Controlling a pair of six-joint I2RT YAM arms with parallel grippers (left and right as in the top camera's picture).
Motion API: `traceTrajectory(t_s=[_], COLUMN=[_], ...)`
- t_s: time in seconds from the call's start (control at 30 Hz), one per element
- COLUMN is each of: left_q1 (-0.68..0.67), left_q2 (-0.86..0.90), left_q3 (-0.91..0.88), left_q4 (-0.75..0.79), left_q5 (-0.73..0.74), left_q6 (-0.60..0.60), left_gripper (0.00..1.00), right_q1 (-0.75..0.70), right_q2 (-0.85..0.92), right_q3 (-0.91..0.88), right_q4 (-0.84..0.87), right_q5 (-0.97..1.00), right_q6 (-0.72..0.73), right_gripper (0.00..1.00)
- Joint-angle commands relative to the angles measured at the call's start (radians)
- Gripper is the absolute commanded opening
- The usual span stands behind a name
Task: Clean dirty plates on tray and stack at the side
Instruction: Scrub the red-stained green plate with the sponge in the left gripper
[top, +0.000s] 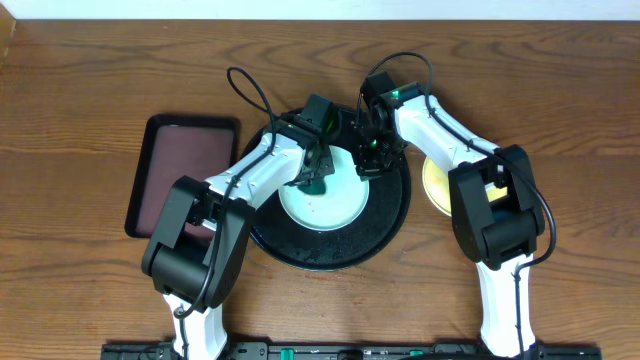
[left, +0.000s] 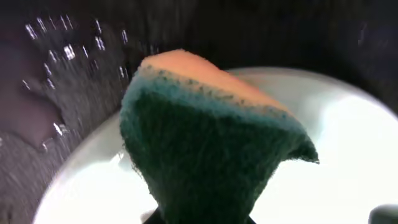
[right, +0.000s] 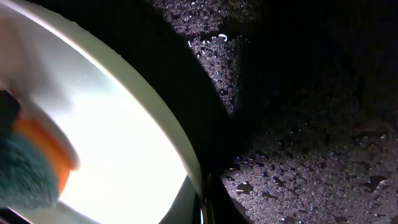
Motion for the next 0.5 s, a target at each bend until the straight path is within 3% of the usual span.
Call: traceTrajectory(t_s=[0.0,0.1,0.27,0.47], left_q1=[-0.001,-0.012,-0.024,-0.023], left_q2=[0.005,0.005,0.005,0.005], left_q3=[-0.01,-0.01,-0.01,-0.01], left_q4=[-0.044,-0.066,-0.004,0.087], left_q5=[0.174,0.25,0.23,-0.131], left_q6=[0.016,0.017,0.07,0.069], left_gripper=[0.08,0.07,0.08,0.08], right_q1=[0.007,0.007,0.007,0.007], right_q2=[0.042,0.042,0.042,0.042], right_q3=[-0.009,-0.009,-0.009,-0.009], right_q4=[0.01,0.01,0.01,0.01], right_q5=[0.03,0.03,0.027,0.027], right_q6=[0.012,0.012,0.012,0.012], right_gripper=[0.01,0.01,0.01,0.01])
